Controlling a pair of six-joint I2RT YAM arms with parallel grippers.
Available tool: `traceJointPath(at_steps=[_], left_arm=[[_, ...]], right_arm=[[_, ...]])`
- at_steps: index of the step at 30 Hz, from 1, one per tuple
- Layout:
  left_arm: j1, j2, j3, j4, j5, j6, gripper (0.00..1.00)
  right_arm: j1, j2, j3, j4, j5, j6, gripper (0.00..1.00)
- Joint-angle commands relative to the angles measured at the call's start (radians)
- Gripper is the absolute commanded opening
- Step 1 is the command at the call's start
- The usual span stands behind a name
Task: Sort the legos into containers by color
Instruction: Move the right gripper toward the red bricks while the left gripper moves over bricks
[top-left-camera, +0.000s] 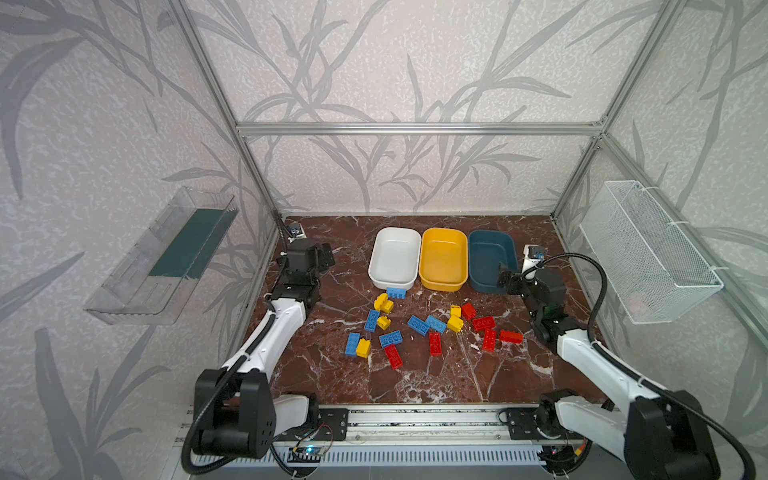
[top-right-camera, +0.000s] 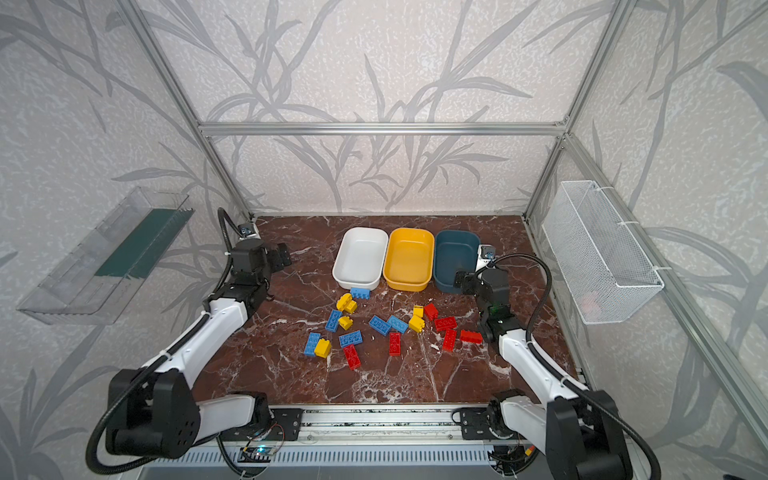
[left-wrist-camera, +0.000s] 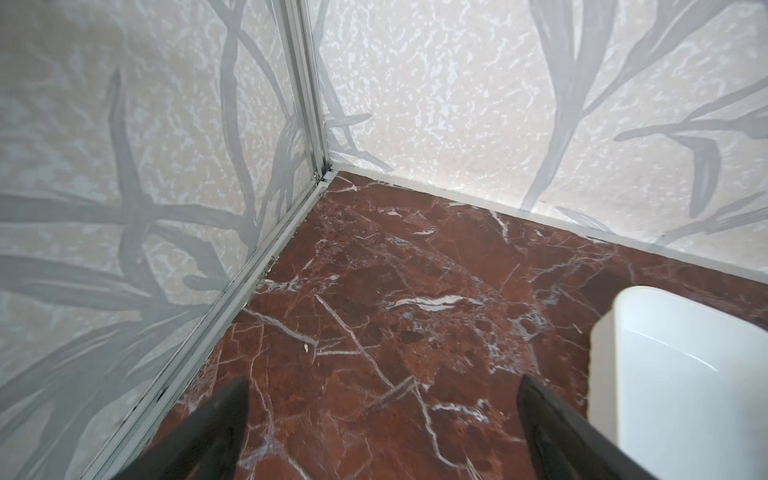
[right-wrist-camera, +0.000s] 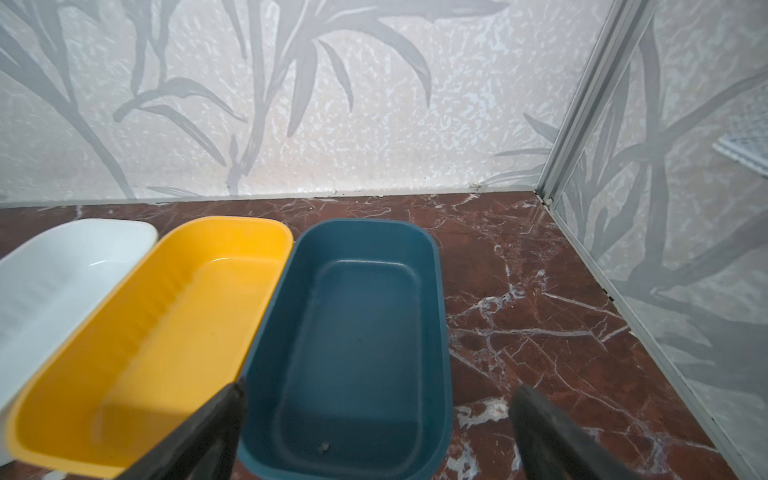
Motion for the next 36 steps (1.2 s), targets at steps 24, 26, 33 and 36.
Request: traceJointPath(at_steps=[24,26,33,36], left_arm=[[-0.164,-0.157,0.018,-0.714,0.417,-0.213,0.99],[-0.165,-0.146,0.019,-0.718,0.427,-0.200,0.99],[-0.165,-0.140,0.019,-0.718,0.430,-0.192,0.99],[-0.165,-0.139,0.013,-0.714,0.439,-0.194,0.99]], right_arm=[[0.337,0.340,0.267,-0.683,-0.018,0.122,0.65],[0.337,0.378,0.286,-0.694,-0.024,0.108,0.67],[0.325,0.526,0.375,-0.767,-0.037,0.086,0.67],[0.323,0.557,0.381,-0.769,-0.049,0.087,0.64]])
